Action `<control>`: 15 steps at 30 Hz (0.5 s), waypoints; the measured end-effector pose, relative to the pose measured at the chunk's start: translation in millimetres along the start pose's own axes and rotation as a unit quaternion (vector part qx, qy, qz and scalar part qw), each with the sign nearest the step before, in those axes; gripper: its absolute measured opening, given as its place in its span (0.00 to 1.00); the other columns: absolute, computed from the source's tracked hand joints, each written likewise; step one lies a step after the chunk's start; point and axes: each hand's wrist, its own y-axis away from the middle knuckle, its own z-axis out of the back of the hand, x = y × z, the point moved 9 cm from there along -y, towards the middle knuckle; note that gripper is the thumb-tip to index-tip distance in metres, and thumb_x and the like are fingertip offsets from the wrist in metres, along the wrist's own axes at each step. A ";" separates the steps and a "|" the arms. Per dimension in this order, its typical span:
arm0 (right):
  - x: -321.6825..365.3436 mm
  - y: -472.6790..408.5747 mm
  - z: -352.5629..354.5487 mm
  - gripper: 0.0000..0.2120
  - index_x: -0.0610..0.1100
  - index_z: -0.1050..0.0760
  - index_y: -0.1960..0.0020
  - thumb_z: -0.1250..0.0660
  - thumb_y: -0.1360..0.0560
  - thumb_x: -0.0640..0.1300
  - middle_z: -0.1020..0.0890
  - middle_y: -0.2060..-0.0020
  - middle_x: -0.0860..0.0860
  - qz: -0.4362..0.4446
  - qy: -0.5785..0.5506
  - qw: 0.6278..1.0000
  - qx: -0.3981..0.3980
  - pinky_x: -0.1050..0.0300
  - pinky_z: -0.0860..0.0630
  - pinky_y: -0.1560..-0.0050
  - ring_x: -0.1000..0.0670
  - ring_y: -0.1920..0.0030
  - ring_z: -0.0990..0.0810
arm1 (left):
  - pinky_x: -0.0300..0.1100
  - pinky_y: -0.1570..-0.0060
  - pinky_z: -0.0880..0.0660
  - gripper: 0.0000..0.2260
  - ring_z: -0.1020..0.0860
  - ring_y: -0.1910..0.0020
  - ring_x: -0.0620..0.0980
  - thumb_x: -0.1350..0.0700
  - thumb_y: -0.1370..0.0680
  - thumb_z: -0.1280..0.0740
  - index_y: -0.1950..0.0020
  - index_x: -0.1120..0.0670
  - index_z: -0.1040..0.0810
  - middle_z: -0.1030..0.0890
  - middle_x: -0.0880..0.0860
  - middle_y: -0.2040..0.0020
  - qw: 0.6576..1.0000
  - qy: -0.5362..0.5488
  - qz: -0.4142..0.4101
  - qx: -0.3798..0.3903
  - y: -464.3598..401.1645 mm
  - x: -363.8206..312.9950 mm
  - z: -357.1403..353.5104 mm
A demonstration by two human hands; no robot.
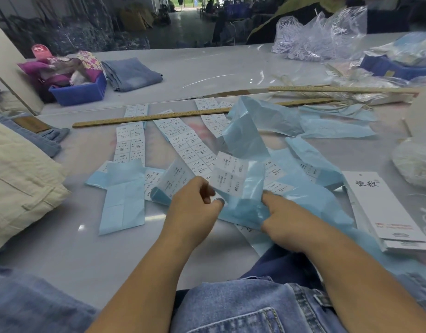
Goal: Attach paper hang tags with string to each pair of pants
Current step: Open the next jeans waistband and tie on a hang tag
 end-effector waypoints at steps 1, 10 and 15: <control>0.9 -0.5 4.6 0.21 0.50 0.30 0.38 0.41 0.28 0.34 0.26 0.50 0.53 0.007 0.006 1.000 -0.023 0.59 0.34 0.50 0.49 0.49 0.29 | 0.34 0.66 0.30 0.09 0.26 0.64 0.42 0.55 0.27 0.27 0.60 0.48 0.27 0.24 0.44 0.63 1.000 0.002 -0.003 0.021 0.4 0.9 -4.9; -3.9 5.9 24.0 0.07 0.45 0.22 0.62 0.37 0.31 0.38 0.17 0.63 0.51 -0.034 -0.023 0.994 -0.100 0.54 0.21 0.61 0.47 0.60 0.19 | 0.29 0.42 0.36 0.17 0.28 0.36 0.45 0.63 0.22 0.39 0.36 0.51 0.23 0.25 0.46 0.35 0.955 -0.115 -0.091 0.258 21.9 -9.9 -56.6; -3.3 0.2 0.7 0.18 0.52 0.22 0.39 0.38 0.25 0.38 0.19 0.42 0.51 -0.030 -0.021 0.999 -0.007 0.59 0.27 0.44 0.50 0.43 0.21 | 0.30 0.34 0.44 0.19 0.35 0.29 0.48 0.61 0.22 0.38 0.31 0.50 0.25 0.30 0.49 0.28 0.936 -0.171 -0.146 0.270 23.7 -13.6 -66.8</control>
